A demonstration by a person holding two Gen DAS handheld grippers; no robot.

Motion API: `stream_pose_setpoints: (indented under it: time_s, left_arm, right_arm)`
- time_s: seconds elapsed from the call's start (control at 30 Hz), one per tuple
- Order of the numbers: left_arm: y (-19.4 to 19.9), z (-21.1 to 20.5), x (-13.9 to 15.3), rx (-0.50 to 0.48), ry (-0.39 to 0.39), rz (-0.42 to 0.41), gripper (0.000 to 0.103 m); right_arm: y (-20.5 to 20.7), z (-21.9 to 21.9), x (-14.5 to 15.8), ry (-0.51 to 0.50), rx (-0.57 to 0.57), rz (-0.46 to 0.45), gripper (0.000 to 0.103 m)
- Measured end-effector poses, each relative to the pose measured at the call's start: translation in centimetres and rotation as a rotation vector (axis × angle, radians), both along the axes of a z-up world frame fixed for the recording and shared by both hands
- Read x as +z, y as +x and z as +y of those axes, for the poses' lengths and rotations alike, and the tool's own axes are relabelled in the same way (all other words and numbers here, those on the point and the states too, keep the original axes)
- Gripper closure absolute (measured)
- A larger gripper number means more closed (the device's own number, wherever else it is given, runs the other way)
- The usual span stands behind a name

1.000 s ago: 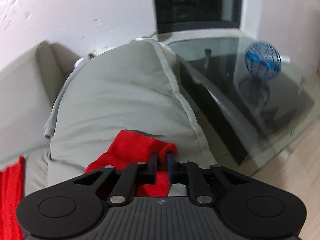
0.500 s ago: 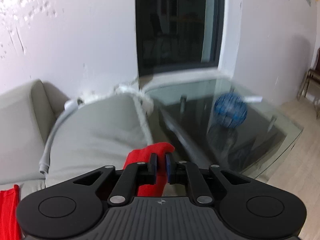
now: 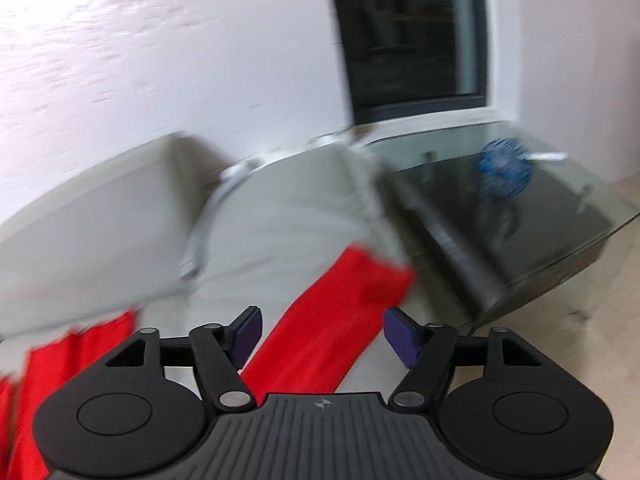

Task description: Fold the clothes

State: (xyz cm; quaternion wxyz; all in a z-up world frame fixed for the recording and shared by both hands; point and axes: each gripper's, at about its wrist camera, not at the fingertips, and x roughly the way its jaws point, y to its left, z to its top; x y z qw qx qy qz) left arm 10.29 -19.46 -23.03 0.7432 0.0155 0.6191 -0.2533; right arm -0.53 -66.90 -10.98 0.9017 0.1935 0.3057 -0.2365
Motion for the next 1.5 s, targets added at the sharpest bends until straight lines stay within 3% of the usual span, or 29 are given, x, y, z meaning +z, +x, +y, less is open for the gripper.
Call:
stream_pose_setpoints:
  time_s: [0.07,0.2,0.3,0.5,0.67,0.77,0.87,1.07,1.17,1.27,1.5]
  left_arm:
    - [-0.8,0.0,0.6,-0.011,0.011,-0.018,0.058]
    - [-2.5,1.1,2.1,-0.029,0.038,-0.060,0.057]
    - [-3.5,2.9,3.4,-0.004,0.062,-0.082,0.057]
    - [-4.2,6.1,5.6,0.110,0.076,-0.114,0.057]
    - [-4.3,8.7,6.9,0.200,0.073,-0.136,0.057]
    - [-4.0,10.2,7.2,0.260,0.057,-0.141,0.057]
    - [-3.8,11.5,7.0,0.290,0.045,-0.142,0.057]
    - [-4.0,14.5,6.9,0.339,-0.002,-0.155,0.057]
    - [-4.0,16.6,7.2,0.370,-0.024,-0.178,0.056]
    - [-4.0,18.3,7.4,0.396,-0.043,-0.202,0.056]
    - [-3.3,22.2,7.5,0.472,-0.122,-0.242,0.055]
  right_arm:
    - [-2.9,1.6,-1.5,0.060,0.040,-0.053,0.031]
    - [-8.5,2.2,-6.3,0.216,-0.037,-0.204,0.030]
    - [-10.4,2.0,-8.6,0.285,-0.094,-0.284,0.030]
    - [-10.3,1.6,-11.4,0.337,-0.142,-0.305,0.030]
    - [-9.3,0.7,-9.1,0.275,-0.193,-0.385,0.030]
    - [-9.1,1.0,-6.3,0.224,-0.159,-0.421,0.030]
    - [-8.7,2.2,-3.9,0.173,-0.112,-0.413,0.029]
    - [-8.3,8.6,-0.2,0.105,0.000,-0.359,0.027]
    - [-7.7,13.7,0.9,0.085,0.087,-0.324,0.024]
    - [-5.5,20.9,1.2,0.071,0.241,-0.228,0.024]
    - [0.2,34.0,0.0,0.081,0.518,-0.084,0.025]
